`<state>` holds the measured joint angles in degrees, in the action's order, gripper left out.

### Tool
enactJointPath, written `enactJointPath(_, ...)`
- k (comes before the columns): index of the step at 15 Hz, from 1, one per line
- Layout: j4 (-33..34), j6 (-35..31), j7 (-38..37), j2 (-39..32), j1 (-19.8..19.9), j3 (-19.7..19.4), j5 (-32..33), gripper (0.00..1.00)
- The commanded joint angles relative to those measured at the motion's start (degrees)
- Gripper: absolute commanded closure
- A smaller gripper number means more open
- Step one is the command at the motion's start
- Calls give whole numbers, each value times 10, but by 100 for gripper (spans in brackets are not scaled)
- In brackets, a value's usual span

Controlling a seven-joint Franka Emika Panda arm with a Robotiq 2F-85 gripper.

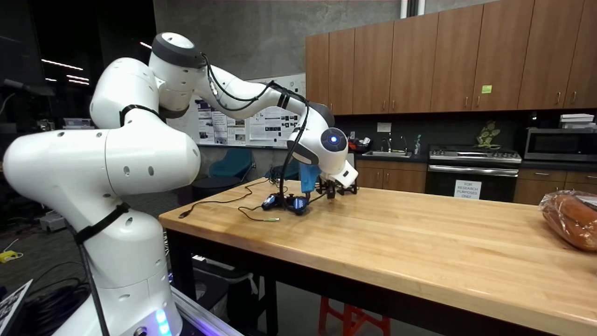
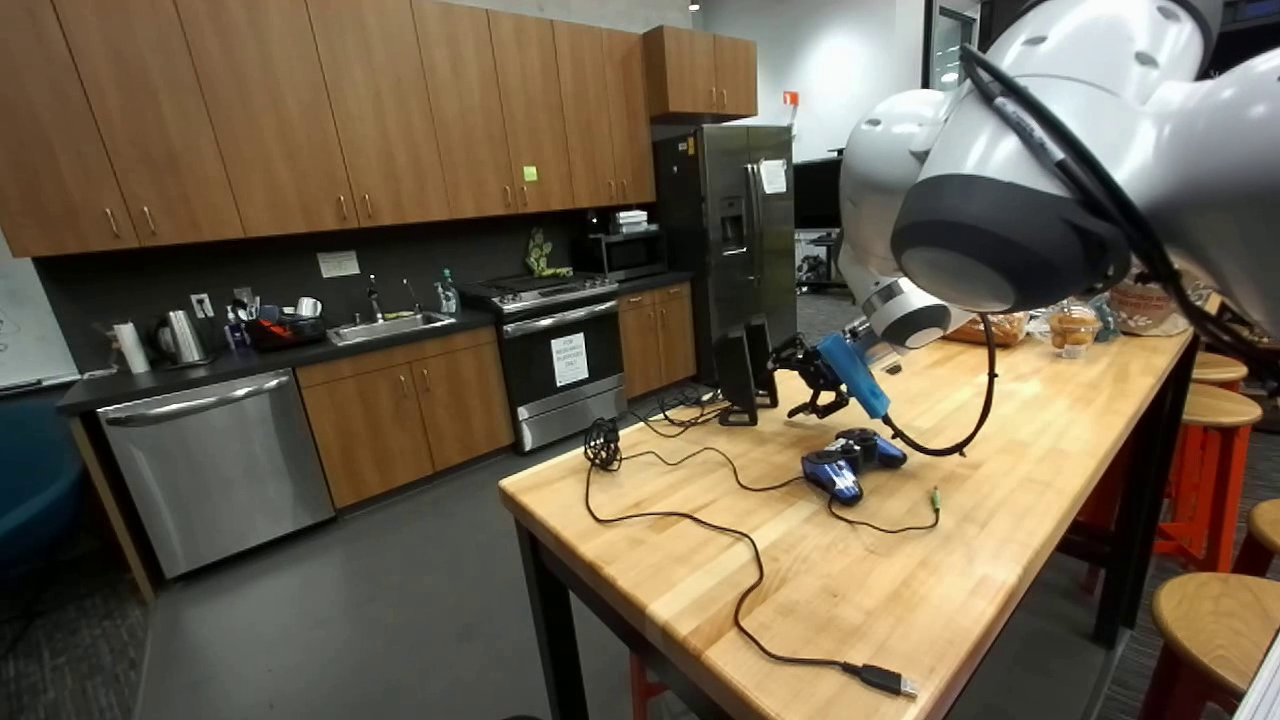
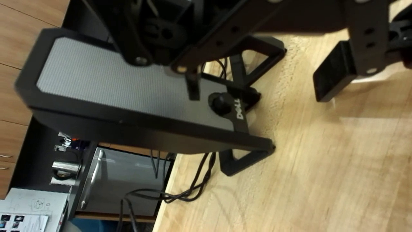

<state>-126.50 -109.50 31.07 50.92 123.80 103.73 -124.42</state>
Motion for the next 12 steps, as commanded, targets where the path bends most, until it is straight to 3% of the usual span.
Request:
enactJointPath(1,-4,22,-10,16,-7,-14,-20,21)
enactJointPath(4,-4,26,-11,17,-7,-14,-29,33)
enactJointPath(6,-4,27,-12,18,-7,-14,-34,34)
enactJointPath(12,-5,24,-15,20,-8,-15,-36,50)
